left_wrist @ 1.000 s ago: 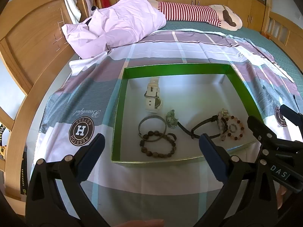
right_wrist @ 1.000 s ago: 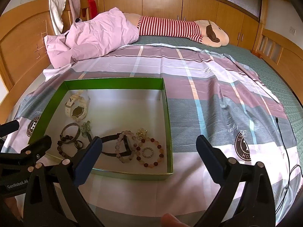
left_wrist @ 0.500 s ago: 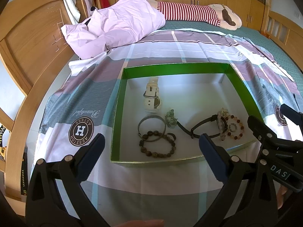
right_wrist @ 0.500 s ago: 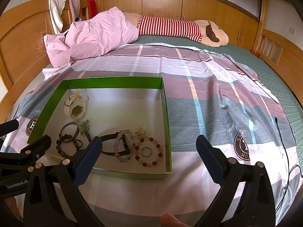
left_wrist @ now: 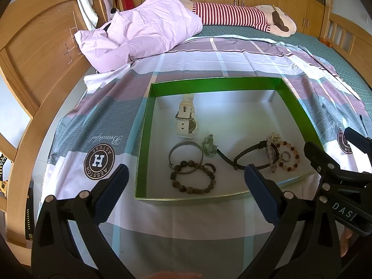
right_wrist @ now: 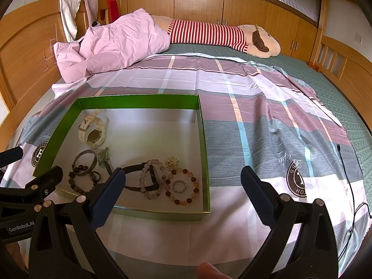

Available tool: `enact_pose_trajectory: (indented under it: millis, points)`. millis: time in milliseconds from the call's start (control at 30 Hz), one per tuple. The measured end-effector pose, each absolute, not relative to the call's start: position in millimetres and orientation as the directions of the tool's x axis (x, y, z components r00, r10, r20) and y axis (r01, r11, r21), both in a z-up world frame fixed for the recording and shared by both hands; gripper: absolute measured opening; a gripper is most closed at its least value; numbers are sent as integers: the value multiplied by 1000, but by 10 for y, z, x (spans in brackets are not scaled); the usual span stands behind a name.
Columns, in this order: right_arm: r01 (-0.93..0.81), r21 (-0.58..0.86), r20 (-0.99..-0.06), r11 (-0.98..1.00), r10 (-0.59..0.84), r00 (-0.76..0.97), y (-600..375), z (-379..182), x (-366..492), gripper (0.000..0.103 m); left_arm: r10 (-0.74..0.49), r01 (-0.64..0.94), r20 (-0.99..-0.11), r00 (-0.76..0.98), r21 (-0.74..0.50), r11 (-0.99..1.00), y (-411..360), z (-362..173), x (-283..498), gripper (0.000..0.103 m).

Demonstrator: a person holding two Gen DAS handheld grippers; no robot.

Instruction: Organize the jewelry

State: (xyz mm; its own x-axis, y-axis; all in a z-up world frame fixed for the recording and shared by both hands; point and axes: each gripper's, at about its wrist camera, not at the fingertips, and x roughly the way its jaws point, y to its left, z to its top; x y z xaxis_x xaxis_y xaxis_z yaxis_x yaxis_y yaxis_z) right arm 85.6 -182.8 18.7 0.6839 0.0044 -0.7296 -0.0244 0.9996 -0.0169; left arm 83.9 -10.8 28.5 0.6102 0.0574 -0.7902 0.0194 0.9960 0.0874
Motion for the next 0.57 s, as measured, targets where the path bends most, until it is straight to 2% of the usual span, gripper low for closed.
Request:
enact_pose_trajectory:
  millis: [567]
  points:
    - [-20,-24,-733,1000,-4,681,-1867,163,859,97,38,55,-796,605,89,995,-120,257,865,99]
